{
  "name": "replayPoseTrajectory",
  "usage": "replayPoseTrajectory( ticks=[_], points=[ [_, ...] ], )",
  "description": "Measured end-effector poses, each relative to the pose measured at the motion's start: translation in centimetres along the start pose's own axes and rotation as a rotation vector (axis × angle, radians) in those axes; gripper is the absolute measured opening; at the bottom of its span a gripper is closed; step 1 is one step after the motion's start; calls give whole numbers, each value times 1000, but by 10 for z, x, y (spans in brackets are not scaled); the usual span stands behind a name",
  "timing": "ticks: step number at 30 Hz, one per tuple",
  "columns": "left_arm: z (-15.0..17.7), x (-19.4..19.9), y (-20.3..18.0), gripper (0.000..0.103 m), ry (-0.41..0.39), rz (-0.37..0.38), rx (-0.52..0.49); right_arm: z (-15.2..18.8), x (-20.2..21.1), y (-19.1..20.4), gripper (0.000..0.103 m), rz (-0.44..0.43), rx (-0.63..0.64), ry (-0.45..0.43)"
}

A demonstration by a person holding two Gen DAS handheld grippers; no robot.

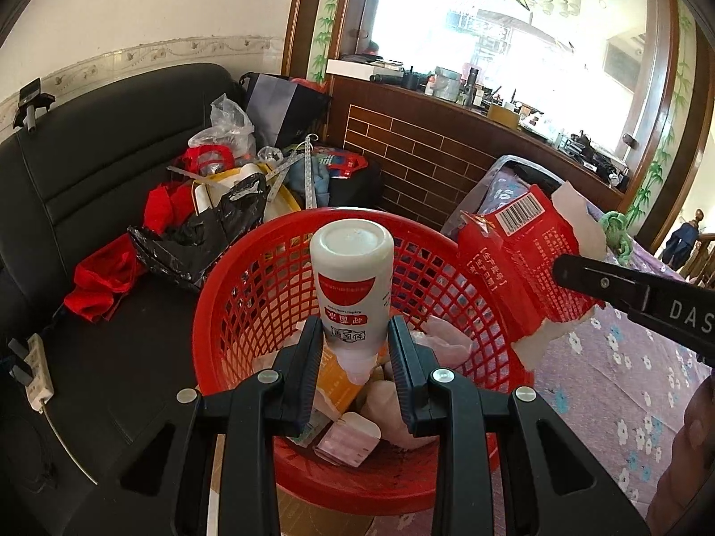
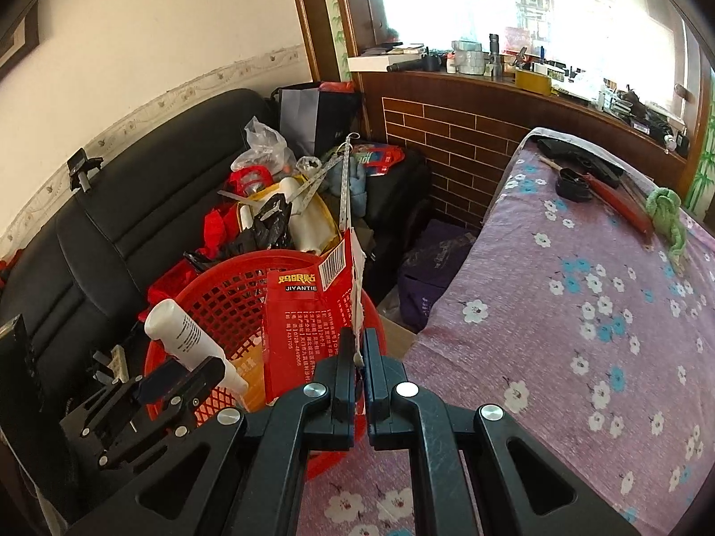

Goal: Collect trash

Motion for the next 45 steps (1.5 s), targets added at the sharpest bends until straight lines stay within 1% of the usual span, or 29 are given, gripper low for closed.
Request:
replayPoseTrajectory(
  ticks=[3, 5, 6, 7, 8, 9, 11, 13, 14, 15, 16, 17, 18, 21, 23, 27, 31, 34, 35, 40, 45],
  points=[
    [1, -4, 0, 29, 8, -1, 0, -1, -7, 1, 5, -4, -2, 12],
    [1, -4, 0, 30, 3, -3, 3, -1, -12, 2, 8, -4, 0, 22],
    [0, -3, 0, 36, -3, -3, 0, -1, -13, 2, 10, -4, 0, 25],
    [-1, -1, 0, 41, -10, -3, -2, -1, -14, 2, 15, -10, -3, 33],
    [-3, 1, 1, 53, -19, -5, -1, -1, -13, 1, 26, -16, -9, 31],
    [-4, 6, 2, 59, -33, -10, 5, -1, -11, -1, 30, -20, -16, 27],
    [-8, 20, 3, 59, -74, -21, 7, -1, -1, -6, 30, -28, -28, 14],
    [-10, 33, 4, 66, -103, -39, 9, 0, 15, -12, 31, -17, -23, -11],
    [-9, 42, 5, 78, -123, -50, 17, 1, 23, -16, 36, -1, -18, -22],
    [-8, 53, 7, 89, -154, -65, 29, 4, 32, -19, 48, 18, -12, -35],
    [-8, 63, 9, 94, -184, -84, 33, 9, 45, -25, 56, 46, 6, -56],
    [-7, 73, 10, 100, -215, -109, 30, 14, 56, -29, 70, 82, 31, -75],
    [-4, 88, 9, 102, -256, -145, 14, 18, 63, -32, 80, 110, 48, -88],
    [1, 113, 3, 103, -306, -203, -19, 45, 95, -42, 88, 221, 120, -126],
    [8, 127, -2, 103, -324, -253, -44, 60, 111, -46, 91, 255, 139, -132],
    [29, 149, -18, 103, -342, -337, -102, 92, 147, -51, 98, 326, 188, -172],
    [49, 161, -35, 103, -351, -389, -167, 115, 174, -59, 99, 379, 208, -189],
    [61, 166, -40, 103, -351, -416, -191, 126, 187, -63, 102, 390, 210, -200],
    [66, 166, -41, 103, -335, -423, -189, 130, 192, -62, 102, 390, 213, -202],
    [75, 161, -46, 103, -281, -412, -199, 144, 204, -62, 103, 388, 213, -209],
    [80, 164, -49, 103, -269, -399, -199, 149, 208, -63, 103, 385, 205, -211]
  ],
)
Point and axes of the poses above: each gripper's, at about its wrist camera, not at the fingertips, and x roughly against the way its jaws point, y to its left, z to its underside, the point moved 10 cm from there along -x, roughly the way its jaws point, and after that the axes turned 8 degrees about -z, right-handed, at the moved point
